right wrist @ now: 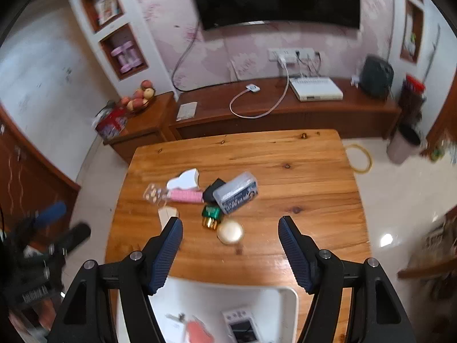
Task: Organize rigid objects
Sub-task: 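Open both tools and move them to the clear case and hair rollers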
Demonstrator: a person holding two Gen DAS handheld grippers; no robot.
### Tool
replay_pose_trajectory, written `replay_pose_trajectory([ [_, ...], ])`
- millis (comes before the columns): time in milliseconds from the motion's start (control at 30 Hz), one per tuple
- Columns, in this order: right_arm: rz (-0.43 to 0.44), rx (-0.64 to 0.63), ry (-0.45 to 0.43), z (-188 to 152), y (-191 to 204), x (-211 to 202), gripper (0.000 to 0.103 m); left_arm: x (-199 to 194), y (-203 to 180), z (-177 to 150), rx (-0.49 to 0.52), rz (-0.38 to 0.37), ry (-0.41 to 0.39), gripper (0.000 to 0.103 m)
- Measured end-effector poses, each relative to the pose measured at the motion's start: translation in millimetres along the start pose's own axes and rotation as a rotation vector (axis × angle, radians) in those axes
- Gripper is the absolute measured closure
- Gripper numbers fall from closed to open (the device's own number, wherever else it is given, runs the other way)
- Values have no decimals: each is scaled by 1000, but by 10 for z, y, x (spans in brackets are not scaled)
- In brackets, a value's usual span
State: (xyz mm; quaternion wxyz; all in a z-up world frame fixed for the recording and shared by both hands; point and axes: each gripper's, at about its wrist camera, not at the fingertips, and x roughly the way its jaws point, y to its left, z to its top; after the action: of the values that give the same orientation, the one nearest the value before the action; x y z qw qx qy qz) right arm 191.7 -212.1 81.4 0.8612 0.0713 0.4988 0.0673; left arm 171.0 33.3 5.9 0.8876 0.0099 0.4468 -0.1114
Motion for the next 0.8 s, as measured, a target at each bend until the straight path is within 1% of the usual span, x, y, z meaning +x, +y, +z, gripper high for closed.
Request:
replay_pose_trajectory([
  [67,0,29,17,136,-9,140,33,112,63,46,-12,-2,19,18],
  [167,-32,40,35,299,-5,398,33,373,182,99,-14,16,60,18],
  [233,-62,43,58,392,-3,621,33,586,287,124,-24,14,107,18],
  [333,-53,66,108,467,-24,925,33,996,505,132,-60,3,200,18],
  [400,-60,69,131,492,-23,1110,33,1196,607,116,-70,29,232,18],
  [433,-75,70,143,505,-21,1222,33,1336,686,100,-75,60,253,18],
  [500,-87,79,165,524,-18,1388,33,1505,788,65,-87,92,278,18],
  [633,-72,109,222,540,-34,1738,33,1850,942,-10,-99,92,347,18],
  [700,-82,120,245,517,-32,1891,33,1981,943,-45,-78,114,373,18],
  [800,-84,133,282,482,-30,2110,33,2115,916,-73,-39,147,392,18],
])
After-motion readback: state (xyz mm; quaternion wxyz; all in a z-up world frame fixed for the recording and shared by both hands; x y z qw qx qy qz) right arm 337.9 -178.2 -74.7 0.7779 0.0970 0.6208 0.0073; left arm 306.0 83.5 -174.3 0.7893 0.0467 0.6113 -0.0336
